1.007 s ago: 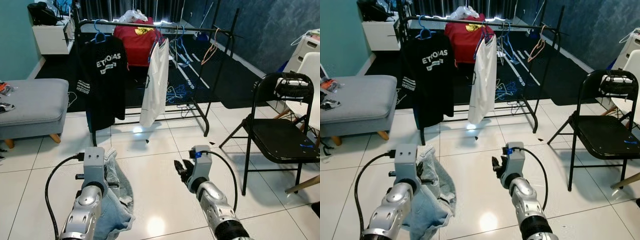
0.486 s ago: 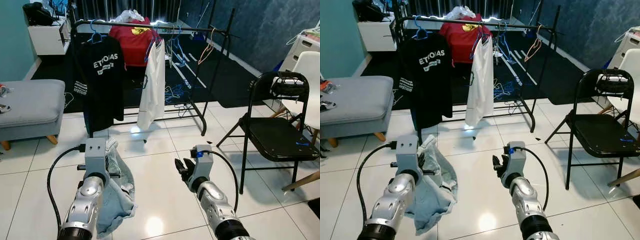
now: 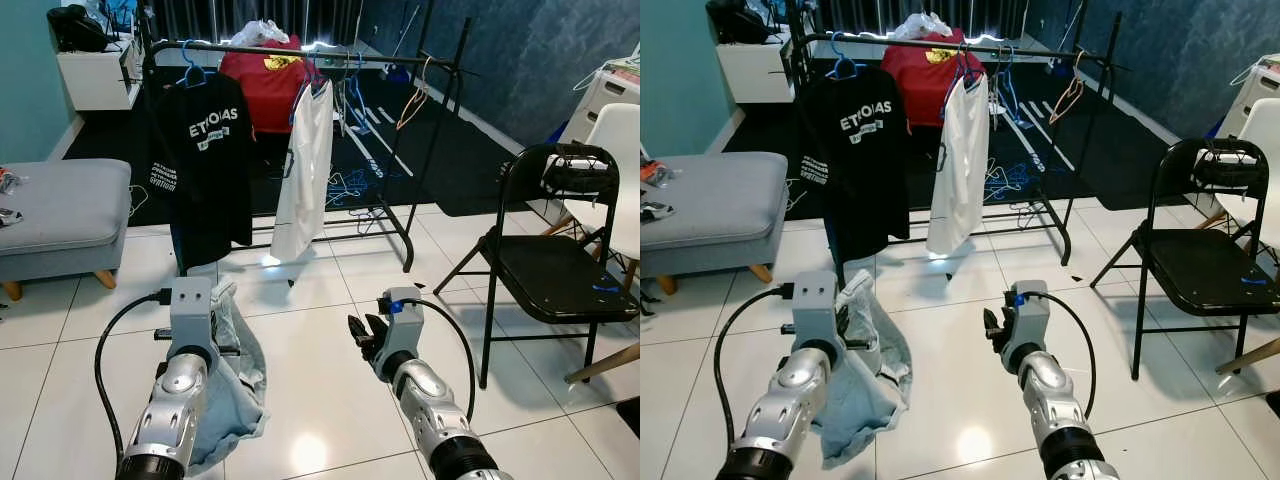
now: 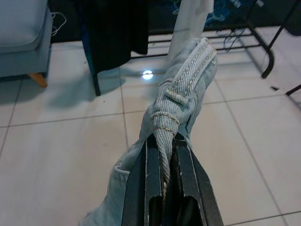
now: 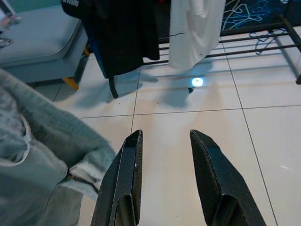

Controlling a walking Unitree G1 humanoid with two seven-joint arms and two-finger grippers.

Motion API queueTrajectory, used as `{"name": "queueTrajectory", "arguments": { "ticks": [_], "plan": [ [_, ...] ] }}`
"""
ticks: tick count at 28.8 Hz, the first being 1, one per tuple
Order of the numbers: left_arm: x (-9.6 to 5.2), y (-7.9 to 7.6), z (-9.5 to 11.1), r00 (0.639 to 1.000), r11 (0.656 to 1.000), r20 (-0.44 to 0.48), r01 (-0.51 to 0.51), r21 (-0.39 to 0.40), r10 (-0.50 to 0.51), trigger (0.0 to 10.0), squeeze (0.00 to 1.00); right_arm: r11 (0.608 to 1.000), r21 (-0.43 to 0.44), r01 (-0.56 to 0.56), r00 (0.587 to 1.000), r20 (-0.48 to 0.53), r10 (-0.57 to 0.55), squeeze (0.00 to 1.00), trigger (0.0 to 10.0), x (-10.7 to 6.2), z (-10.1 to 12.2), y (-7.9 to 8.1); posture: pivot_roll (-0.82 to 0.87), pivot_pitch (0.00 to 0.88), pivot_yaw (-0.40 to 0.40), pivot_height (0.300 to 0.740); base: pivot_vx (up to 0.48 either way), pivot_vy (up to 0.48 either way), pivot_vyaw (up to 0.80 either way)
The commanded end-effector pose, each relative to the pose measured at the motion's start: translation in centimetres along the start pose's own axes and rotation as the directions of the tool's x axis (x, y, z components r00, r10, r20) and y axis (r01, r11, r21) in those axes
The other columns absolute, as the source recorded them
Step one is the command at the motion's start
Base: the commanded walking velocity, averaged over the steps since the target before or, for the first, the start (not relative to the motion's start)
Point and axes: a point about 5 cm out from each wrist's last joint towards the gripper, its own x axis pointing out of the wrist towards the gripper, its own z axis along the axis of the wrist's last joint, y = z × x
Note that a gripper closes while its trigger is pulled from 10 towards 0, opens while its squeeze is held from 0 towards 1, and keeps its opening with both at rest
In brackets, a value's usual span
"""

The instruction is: Hang hanger

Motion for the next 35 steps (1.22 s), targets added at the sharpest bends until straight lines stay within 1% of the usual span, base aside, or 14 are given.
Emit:
{"name": "queueTrajectory", "arguments": {
  "ticks": [1,3,5,7,20,35],
  "plan": [
    [-0.06,-0.09,0.66,0.999,1.0,0.043,0.007,-0.012,-0.006,10.0,0.0,1.0,-0.021,-0.018,1.0,0.005,0.018,0.0,10.0,0.04,0.01,0.17,0.05,0.0,-0.087,0.74,0.277,0.0,0.8],
    [-0.04,-0.03,0.66,0.999,1.0,0.043,0.005,-0.012,-0.004,10.0,0.0,1.0,-0.025,-0.012,1.0,0.009,0.012,0.0,10.0,0.07,0.07,0.16,0.05,0.0,-0.086,0.74,0.291,0.0,0.71],
    [0.01,0.09,0.65,0.999,1.0,0.044,0.001,-0.012,0.0,10.0,0.0,1.0,0.007,0.022,1.0,0.016,-0.022,0.0,10.0,0.18,0.35,-0.21,0.04,0.0,-0.083,0.74,0.3,0.0,0.0],
    [0.03,0.17,0.68,0.999,1.0,0.046,-0.001,-0.014,0.001,10.0,0.0,1.0,0.015,0.025,0.999,0.024,-0.025,0.0,10.0,0.25,0.63,-0.34,0.04,0.0,-0.083,0.74,0.304,0.0,0.0],
    [-0.17,0.2,0.67,0.999,1.0,0.053,-0.003,-0.028,0.004,10.0,0.0,1.0,-0.012,-0.012,1.0,0.027,0.013,0.0,10.0,0.1,0.56,-0.13,0.05,0.0,-0.087,0.74,0.303,0.0,0.0],
    [0.0,0.43,0.85,0.998,1.0,0.055,-0.005,-0.029,0.006,10.0,0.0,1.0,-0.013,-0.012,0.999,0.034,0.013,0.0,10.0,0.28,0.87,-0.08,0.05,0.0,-0.085,0.74,0.302,0.0,0.0]
  ]
}}
